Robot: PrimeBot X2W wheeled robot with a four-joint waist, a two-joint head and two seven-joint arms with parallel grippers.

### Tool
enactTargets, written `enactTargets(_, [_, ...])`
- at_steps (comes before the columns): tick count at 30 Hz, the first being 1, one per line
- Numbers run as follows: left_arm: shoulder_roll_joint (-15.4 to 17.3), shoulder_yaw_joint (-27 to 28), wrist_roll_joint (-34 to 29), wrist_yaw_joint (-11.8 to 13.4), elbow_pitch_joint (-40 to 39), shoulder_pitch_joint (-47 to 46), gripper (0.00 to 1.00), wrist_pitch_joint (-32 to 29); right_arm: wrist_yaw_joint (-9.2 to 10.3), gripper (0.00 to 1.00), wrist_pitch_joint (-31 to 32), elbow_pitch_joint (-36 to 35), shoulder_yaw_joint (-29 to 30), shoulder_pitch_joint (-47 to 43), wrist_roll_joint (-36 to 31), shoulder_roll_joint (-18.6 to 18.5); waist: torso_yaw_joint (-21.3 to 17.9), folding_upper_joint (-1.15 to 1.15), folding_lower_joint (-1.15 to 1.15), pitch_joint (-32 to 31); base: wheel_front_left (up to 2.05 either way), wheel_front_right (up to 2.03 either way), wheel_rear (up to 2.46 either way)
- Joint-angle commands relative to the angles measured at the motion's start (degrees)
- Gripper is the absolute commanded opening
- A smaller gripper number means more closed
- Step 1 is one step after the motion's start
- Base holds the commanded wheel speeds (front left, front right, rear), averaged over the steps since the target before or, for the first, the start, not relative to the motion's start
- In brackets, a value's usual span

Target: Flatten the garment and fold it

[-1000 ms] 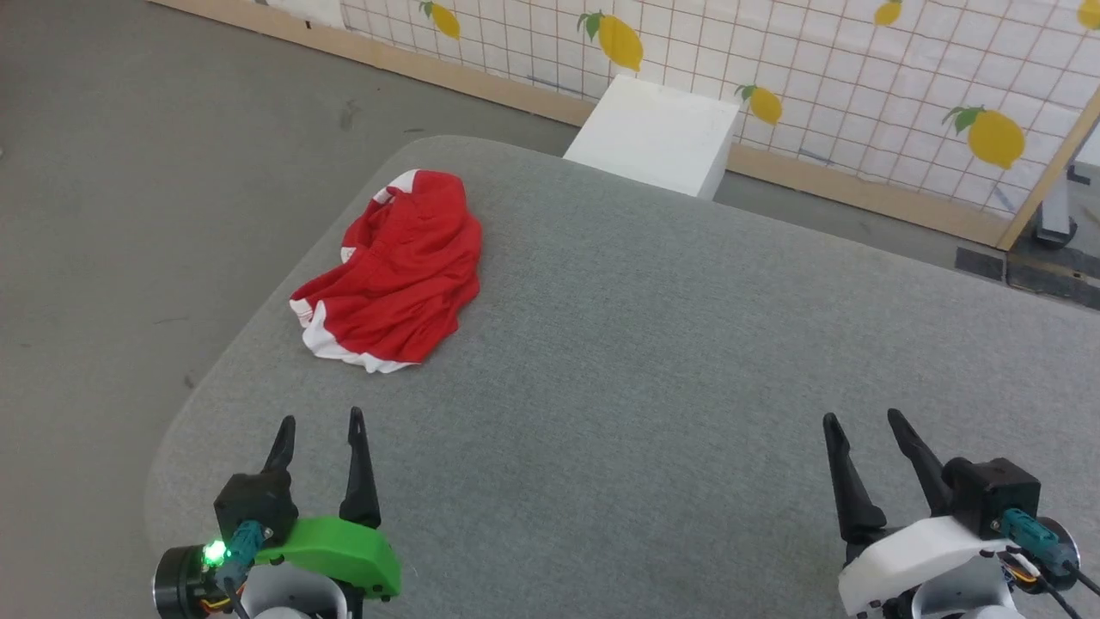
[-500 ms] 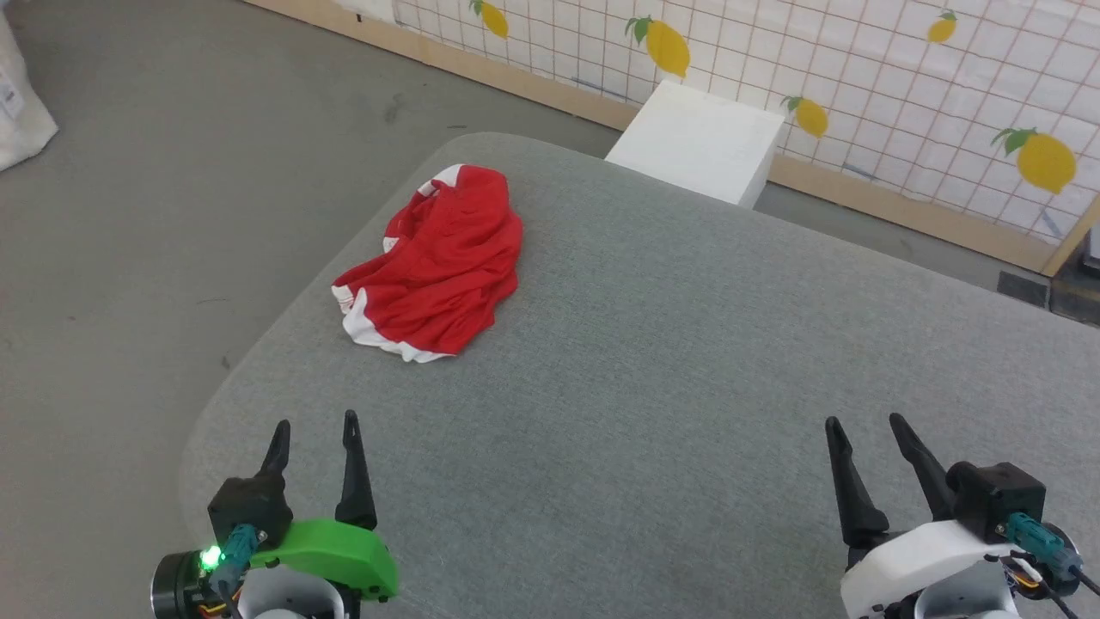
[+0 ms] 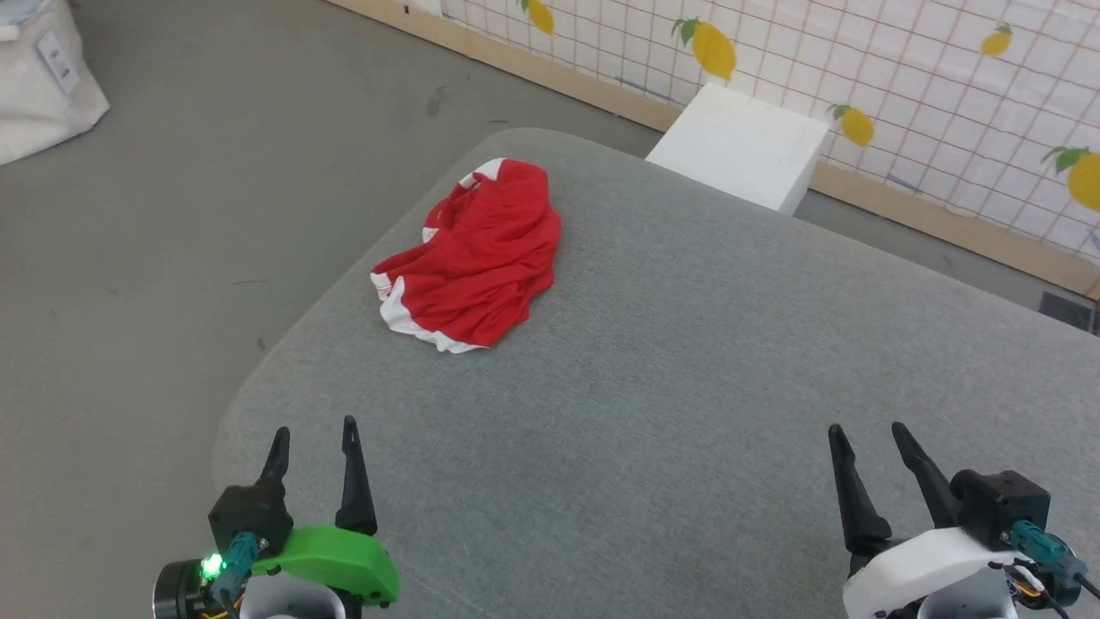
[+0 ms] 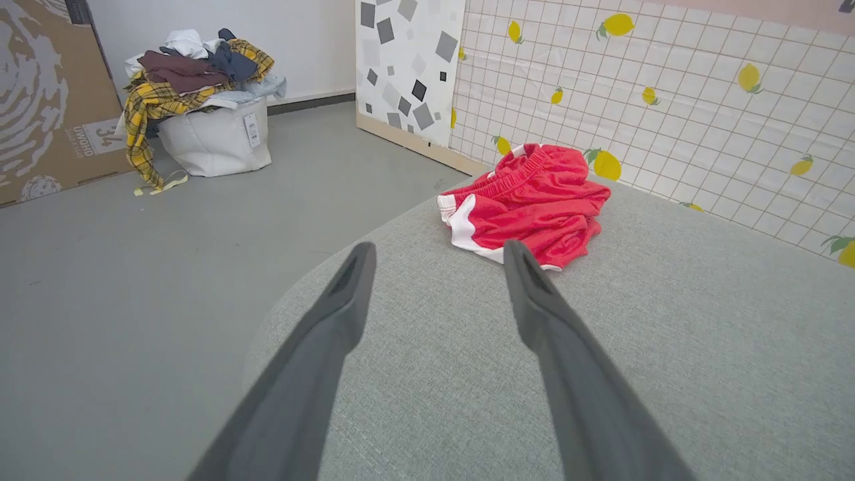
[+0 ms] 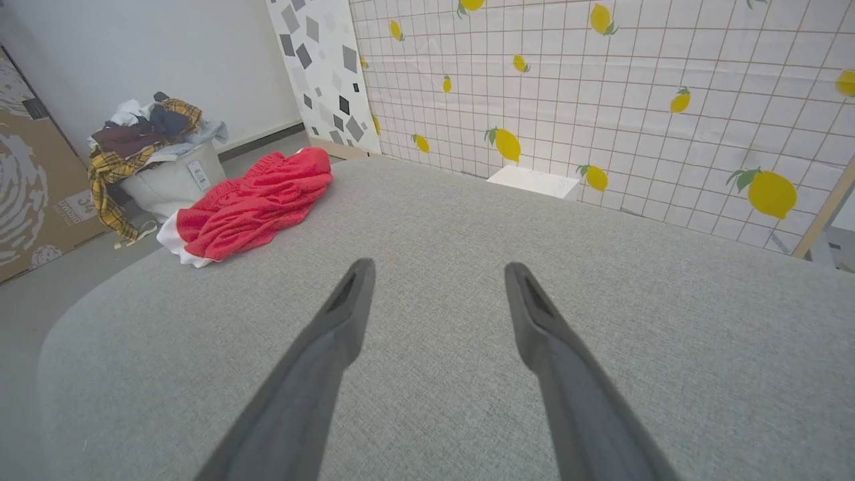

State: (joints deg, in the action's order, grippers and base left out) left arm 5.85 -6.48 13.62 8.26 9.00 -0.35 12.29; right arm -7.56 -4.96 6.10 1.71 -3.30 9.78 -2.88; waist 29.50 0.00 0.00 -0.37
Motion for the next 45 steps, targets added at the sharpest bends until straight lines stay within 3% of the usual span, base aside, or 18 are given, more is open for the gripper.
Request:
enactTargets(1, [0.5,-0.3,0.8,0.5,0.4,1.1,1.0,0.7,0.07,1.0,-0.5,0.2,0.2,-0.6,0.6,0.0,0.7,0.0,0.0,0.1,0.0,0.0,0.0])
enactTargets(15, [0.5,-0.8,2.0,0.6,0.4,1.0,1.0,1.0,0.08,1.0,-0.3,-0.1,0.2,-0.6,0.5,0.0,0.9,0.0,0.0,0.3,0.0,0.0,0.0])
enactTargets(20, [1.4,-0.8,3.6,-1.9,0.5,-3.0,1.0,0.1,0.08,1.0,0.3,-0.9,0.2,-0.4,0.1,0.0,0.2,0.0,0.0,1.0,0.0,0.0,0.0])
enactTargets(27, [4.2,0.4,7.4,-7.1,3.3,-16.5,1.0,-3.5,0.08,1.0,2.4,-3.6,1.1,0.9,-2.1,0.0,-3.2,0.0,0.0,4.8,0.0,0.0,0.0])
enactTargets(32, [7.0,2.3,12.4,-11.0,8.1,-28.0,1.0,-10.6,0.08,1.0,4.5,-6.8,2.4,2.0,-4.2,0.0,-6.8,0.0,0.0,9.6,0.0,0.0,0.0])
enactTargets(38, [10.4,4.5,18.6,-12.6,15.7,-39.9,1.0,-23.0,0.08,1.0,6.6,-10.4,3.7,3.3,-6.4,0.0,-11.7,0.0,0.0,15.9,0.0,0.0,0.0])
enactTargets(41, [11.9,5.0,20.7,-12.1,18.9,-44.2,1.0,-30.2,0.08,1.0,7.2,-11.9,4.9,3.6,-6.8,0.0,-14.2,0.0,0.0,18.8,0.0,0.0,0.0])
enactTargets(45, [13.2,5.4,23.0,-9.7,22.6,-47.6,1.0,-40.0,0.08,1.0,7.5,-13.3,6.4,3.6,-7.0,0.0,-16.8,0.0,0.0,21.8,0.0,0.0,0.0])
